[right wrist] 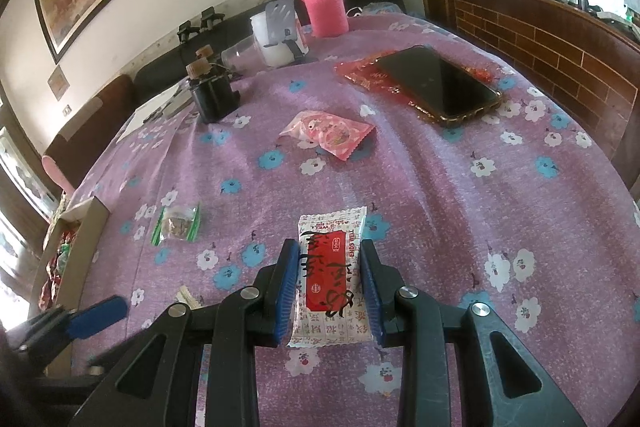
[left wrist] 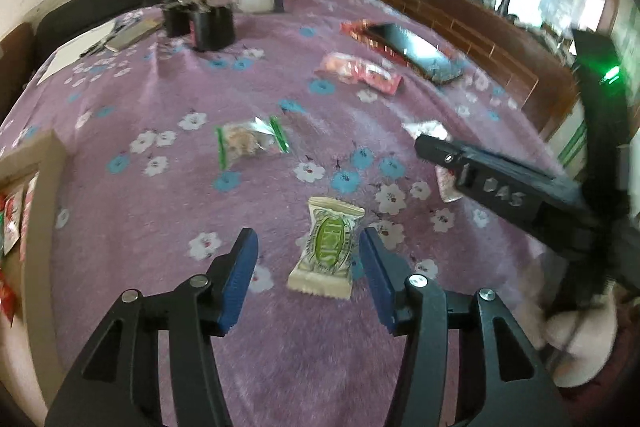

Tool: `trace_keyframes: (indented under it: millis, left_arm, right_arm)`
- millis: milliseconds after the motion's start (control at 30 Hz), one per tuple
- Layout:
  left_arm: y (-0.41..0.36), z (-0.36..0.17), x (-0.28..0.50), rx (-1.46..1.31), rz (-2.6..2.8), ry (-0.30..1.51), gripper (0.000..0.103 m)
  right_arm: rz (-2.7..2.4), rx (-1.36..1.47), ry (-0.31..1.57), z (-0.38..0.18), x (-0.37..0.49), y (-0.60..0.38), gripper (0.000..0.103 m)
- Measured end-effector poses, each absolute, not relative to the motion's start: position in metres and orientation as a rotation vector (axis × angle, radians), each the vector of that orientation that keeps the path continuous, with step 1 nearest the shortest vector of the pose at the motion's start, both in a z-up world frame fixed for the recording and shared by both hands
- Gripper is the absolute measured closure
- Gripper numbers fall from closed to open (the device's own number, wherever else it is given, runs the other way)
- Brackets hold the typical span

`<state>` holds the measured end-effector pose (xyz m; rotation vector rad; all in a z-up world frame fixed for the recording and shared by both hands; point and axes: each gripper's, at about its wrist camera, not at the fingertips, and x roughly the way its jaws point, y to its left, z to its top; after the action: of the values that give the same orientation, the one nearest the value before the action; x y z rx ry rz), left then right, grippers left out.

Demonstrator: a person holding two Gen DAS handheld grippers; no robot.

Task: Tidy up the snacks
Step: 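Grasp the green-and-white wrapped candy with left tool while right holds its packet, then carry both snacks into the cardboard box and open both tools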

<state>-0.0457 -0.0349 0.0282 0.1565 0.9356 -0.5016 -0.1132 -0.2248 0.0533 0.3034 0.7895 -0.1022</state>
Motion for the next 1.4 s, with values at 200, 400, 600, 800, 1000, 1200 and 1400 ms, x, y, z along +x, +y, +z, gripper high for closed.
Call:
trace_keyframes:
  millis: [200,400,600,800,1000,1200,1400]
  left_arm:
    - [-0.046,0.019,-0.045,0.205,-0.478,0.951,0.084]
    - [-0.033,0.028,-0.052,0.130,-0.497,0.954,0.086]
    - [0.006,0.050,-0.068,-0.030,-0.510,0.938,0.085]
    - [0.069,0.068,-0.088,-0.180,-0.459,0.896,0.085]
    - [0.154,0.076,-0.105,-0.258,-0.287,0.847,0.085]
    - [0.225,0.061,-0.111,-0.378,-0.136,0.858,0.085]
    - [0.260,0.042,-0.109,-0.435,-0.069,0.885,0.085]
  right_arm:
    - [-0.089,0.315,0.788,0.053,-0.113,-0.226,0.071]
    - [-0.084,0.320,0.783,0.054,-0.114,-0.226,0.071]
    - [-0.083,0.321,0.773,0.056,-0.115,-0.226,0.071]
    - [-0.087,0.313,0.763,0.058,-0.119,-0.223,0.071]
    - [-0.035,0.298,0.772,0.068,-0.128,-0.209,0.071]
    - [0.099,0.262,0.765,0.097,-0.134,-0.157,0.072]
    - [0.308,0.184,0.809,0.111,-0.124,-0.068,0.072]
